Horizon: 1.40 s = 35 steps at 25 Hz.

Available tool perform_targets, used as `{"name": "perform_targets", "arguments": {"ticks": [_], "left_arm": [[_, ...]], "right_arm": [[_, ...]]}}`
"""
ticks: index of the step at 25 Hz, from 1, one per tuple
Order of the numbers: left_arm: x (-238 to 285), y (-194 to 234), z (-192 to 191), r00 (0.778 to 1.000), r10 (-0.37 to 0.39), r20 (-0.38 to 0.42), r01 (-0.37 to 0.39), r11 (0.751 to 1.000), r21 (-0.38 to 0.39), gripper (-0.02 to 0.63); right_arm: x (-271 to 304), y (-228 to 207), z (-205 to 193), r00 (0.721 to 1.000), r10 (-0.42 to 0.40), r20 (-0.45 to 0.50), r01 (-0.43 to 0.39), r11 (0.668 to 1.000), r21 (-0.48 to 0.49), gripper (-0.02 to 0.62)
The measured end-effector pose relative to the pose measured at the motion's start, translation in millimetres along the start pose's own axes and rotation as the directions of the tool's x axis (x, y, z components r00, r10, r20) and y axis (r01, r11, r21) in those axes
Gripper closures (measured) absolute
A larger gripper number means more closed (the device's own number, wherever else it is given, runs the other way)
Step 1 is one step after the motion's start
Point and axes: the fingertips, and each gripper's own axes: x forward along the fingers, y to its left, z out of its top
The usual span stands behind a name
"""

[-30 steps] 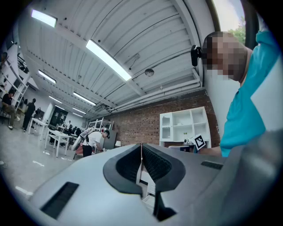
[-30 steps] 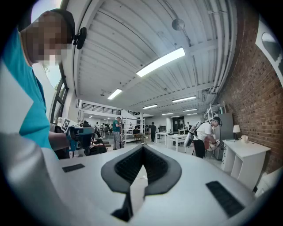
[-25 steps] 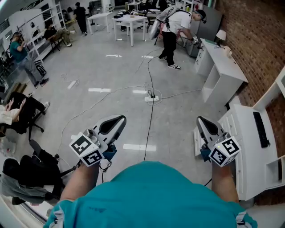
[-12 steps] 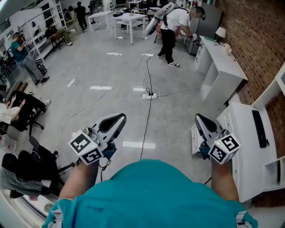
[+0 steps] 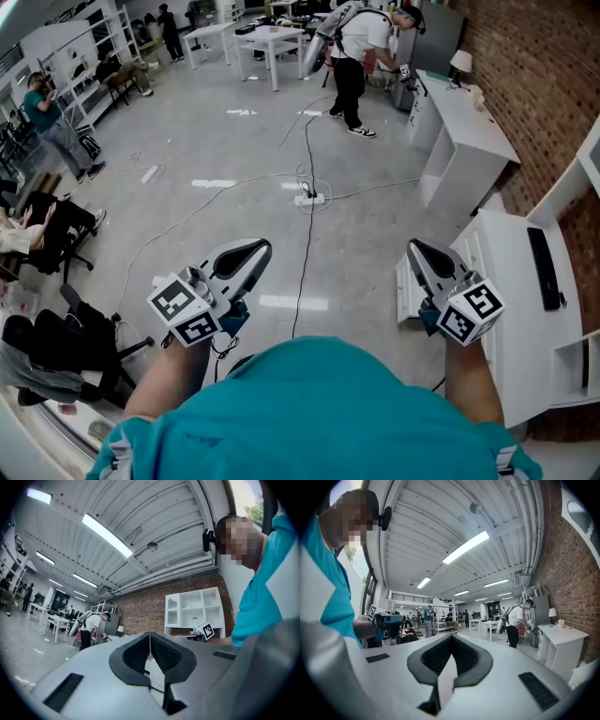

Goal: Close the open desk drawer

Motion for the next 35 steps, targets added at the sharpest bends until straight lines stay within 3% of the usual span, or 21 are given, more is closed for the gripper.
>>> {"name": "perform_targets", "arguments": {"ticks": [6,10,15,25,35], "left_arm": [[15.1,9.6,-7.5,1.000,-0.001,-0.013,0.001,1.000,-0.008,0.584],[20.6,39.9,-7.8,1.000,-0.015,-0.001,0.015,1.000,-0.012,0.584],[11.1,117.7,-11.3,0.998,-0.056,0.015,0.057,0.998,-0.026,0.584],[19.1,286.7,24.5,0.986,-0.165,0.015,0.165,0.986,0.010,0.584],[46.5,379.6,29.5,0.979,-0.203,-0.006,0.203,0.979,-0.020,0.584]], "right_arm": [[13.6,-15.1,-2.0,1.000,0.017,-0.007,-0.017,1.000,-0.004,0.575],[43.6,-25.1,-1.1,1.000,0.005,-0.009,-0.005,1.000,-0.003,0.575],[115.9,-23.0,-3.3,0.999,-0.032,-0.006,0.032,0.999,-0.026,0.575],[277.5,-33.0,21.6,0.993,-0.107,0.039,0.108,0.994,-0.020,0.574],[355.1,-64.9,21.1,0.990,-0.141,0.013,0.141,0.990,0.002,0.574]]}}
